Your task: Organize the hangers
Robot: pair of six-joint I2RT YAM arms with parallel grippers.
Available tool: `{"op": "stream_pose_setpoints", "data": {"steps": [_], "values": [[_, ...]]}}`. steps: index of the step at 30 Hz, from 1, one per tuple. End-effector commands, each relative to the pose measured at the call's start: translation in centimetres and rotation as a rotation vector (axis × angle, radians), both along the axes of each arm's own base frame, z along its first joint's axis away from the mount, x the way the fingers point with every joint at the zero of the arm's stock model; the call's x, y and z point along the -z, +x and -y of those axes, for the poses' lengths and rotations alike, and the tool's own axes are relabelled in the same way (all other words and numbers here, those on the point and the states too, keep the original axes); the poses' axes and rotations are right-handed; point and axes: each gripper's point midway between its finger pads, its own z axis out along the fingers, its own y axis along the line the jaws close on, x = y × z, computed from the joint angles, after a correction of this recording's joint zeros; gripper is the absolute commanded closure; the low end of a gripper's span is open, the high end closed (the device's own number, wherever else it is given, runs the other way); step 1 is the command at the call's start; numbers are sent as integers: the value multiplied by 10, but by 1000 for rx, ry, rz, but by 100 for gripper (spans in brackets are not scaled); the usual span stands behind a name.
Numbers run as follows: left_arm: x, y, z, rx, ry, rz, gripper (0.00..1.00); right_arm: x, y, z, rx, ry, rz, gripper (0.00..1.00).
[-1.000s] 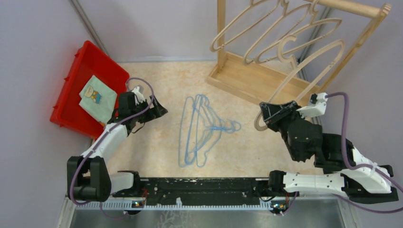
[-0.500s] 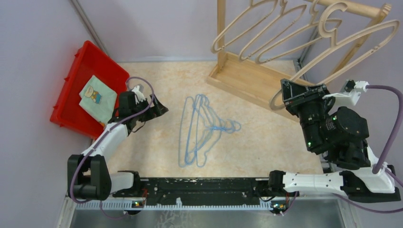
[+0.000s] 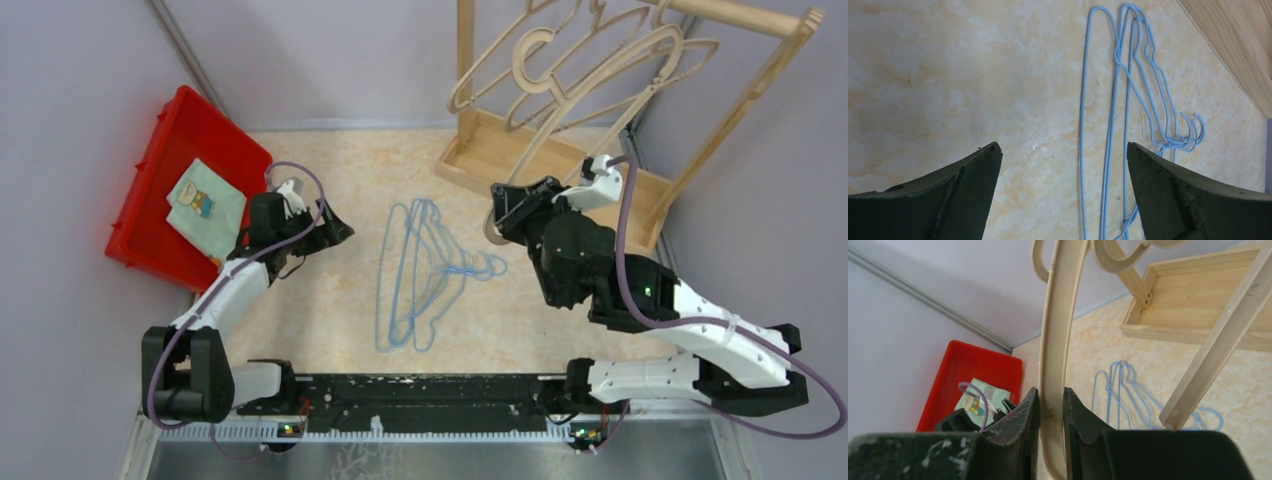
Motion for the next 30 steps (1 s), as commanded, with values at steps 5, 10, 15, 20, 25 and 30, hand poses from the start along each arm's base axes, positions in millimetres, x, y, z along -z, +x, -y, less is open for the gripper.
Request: {"op": "stream_pose_setpoints", "data": {"steps": [5, 10, 15, 20, 25, 30], "values": [[-4, -3, 2, 23, 14, 29, 0, -19, 10, 33, 34, 149, 3, 100], [-4, -1, 2, 22, 10, 27, 0, -9, 20, 30, 15, 163, -33, 100], [-6, 0, 2, 20, 13, 32, 0, -3, 34, 26, -28, 168, -63, 100], [-5, -1, 0, 15, 24, 30, 0, -11, 49, 33, -34, 177, -38, 100], [-7, 0, -2, 8, 27, 36, 0, -26, 56, 43, -9, 159, -1, 100], [-7, 1, -1, 4, 24, 36, 0, -37, 60, 59, 31, 146, 28, 100]]}}
